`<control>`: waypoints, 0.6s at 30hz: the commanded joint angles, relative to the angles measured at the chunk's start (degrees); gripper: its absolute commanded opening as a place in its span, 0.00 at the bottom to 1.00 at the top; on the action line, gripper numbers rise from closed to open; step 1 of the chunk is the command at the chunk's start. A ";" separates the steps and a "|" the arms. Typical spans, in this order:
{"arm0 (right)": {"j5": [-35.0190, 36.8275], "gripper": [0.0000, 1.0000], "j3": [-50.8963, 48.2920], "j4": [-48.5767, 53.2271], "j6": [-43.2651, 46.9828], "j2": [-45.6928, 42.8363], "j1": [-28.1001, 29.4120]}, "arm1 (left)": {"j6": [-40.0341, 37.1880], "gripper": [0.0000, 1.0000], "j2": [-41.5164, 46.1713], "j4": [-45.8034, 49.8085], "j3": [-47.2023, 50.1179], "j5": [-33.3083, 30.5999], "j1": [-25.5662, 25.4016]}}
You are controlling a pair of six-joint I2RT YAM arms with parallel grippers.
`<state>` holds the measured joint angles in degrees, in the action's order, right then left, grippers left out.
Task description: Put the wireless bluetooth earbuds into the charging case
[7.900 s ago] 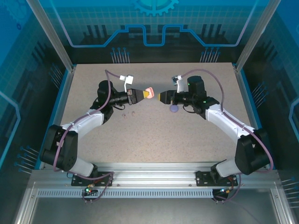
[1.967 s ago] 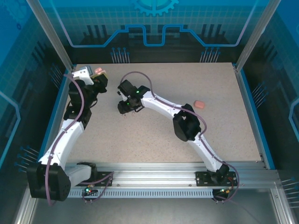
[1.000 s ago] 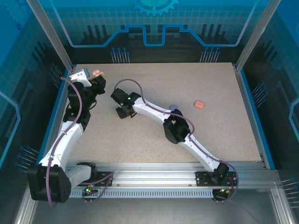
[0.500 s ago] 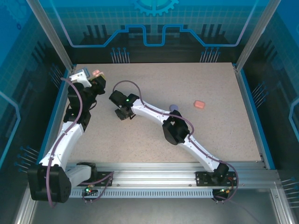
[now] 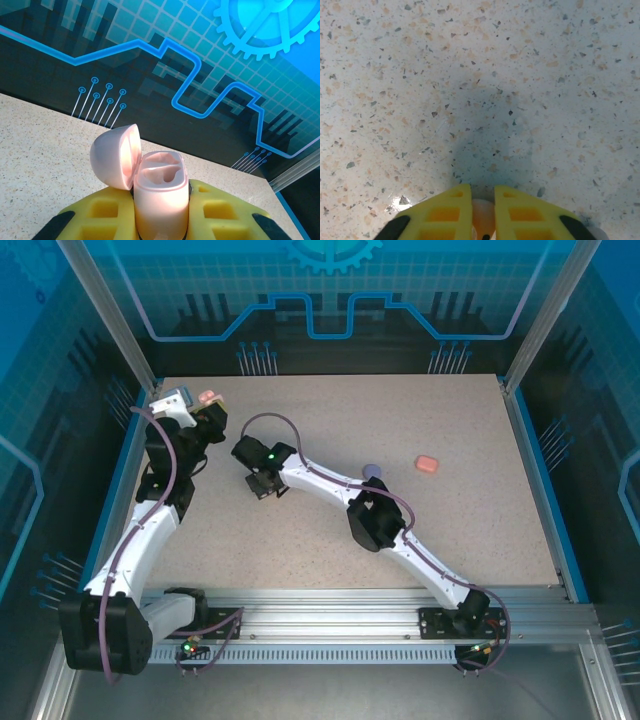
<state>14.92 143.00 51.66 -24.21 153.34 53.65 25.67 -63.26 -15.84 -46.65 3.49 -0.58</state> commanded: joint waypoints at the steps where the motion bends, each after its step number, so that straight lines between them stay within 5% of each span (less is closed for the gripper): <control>1: 0.22 0.09 -0.33 2.28 -0.75 -0.08 1.11 | 1.36 0.00 0.91 -2.62 0.67 1.54 0.67; 18: 2.81 0.07 -13.20 -5.08 -0.53 -18.68 -0.98 | 1.92 0.00 0.63 -4.46 1.01 6.85 0.70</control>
<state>16.23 131.85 48.97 -24.23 140.25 53.43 27.07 -63.26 -17.19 -46.63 7.84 -0.54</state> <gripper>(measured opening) 0.089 0.208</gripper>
